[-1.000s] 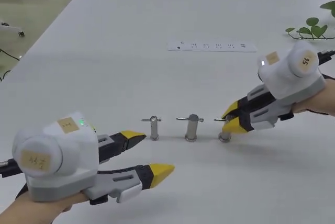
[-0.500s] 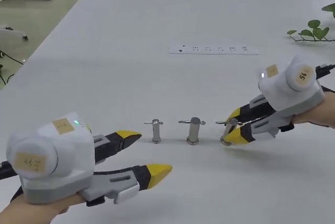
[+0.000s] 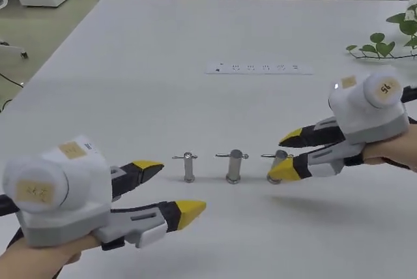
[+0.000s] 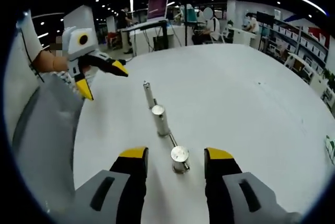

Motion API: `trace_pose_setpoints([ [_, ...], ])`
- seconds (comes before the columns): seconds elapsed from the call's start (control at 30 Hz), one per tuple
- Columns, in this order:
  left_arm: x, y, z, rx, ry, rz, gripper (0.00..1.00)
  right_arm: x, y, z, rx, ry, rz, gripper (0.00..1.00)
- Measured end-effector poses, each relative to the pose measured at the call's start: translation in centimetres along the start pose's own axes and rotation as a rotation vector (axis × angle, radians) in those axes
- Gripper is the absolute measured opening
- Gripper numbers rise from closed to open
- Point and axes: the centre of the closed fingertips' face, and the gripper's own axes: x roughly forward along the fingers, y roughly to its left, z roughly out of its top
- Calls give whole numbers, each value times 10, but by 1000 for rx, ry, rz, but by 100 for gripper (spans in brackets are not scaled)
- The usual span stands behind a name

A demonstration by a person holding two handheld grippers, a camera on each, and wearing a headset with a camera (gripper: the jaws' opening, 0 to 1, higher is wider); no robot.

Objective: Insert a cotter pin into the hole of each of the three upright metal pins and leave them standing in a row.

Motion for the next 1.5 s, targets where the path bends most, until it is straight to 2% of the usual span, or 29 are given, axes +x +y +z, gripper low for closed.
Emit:
trace_pose_setpoints([
  [0.13, -4, 4, 2, -4, 0, 21, 57, -8, 6, 1, 20, -13, -41, 48],
  [0.2, -6, 6, 1, -10, 12, 37, 57, -11, 10, 6, 100, -57, -56, 49],
  [0.27, -8, 6, 2, -5, 14, 44, 57, -15, 13, 9, 131, -79, -66, 50],
  [0.4, -9, 9, 6, -28, 7, 66, 59, -23, 16, 10, 148, -90, -123, 55],
  [0.6, -8, 11, 7, -27, 21, 89, 60, -29, 24, 8, 168, -86, -173, 60],
  [0.7, -9, 8, 10, -32, 16, 93, 61, -30, 28, 10, 226, -140, -183, 62],
  [0.9, -11, 6, 12, -40, 11, 100, 65, -32, 39, 2, 231, -137, -205, 65],
  [1.03, -15, 4, 13, -24, 8, 111, 69, -38, 46, 6, 248, -185, -222, 72],
  [1.1, -17, 4, 13, -16, 5, 114, 71, -39, 48, 6, 245, -187, -229, 73],
  [1.27, -19, 0, 22, 22, -36, 94, 78, -37, 56, 8, 186, -185, -232, 80],
  [1.4, -20, 0, 25, 27, -53, 91, 82, -34, 57, 9, 155, -196, -230, 86],
  [1.5, -20, -1, 25, 35, -51, 93, 86, -33, 58, 11, 160, -203, -235, 89],
])
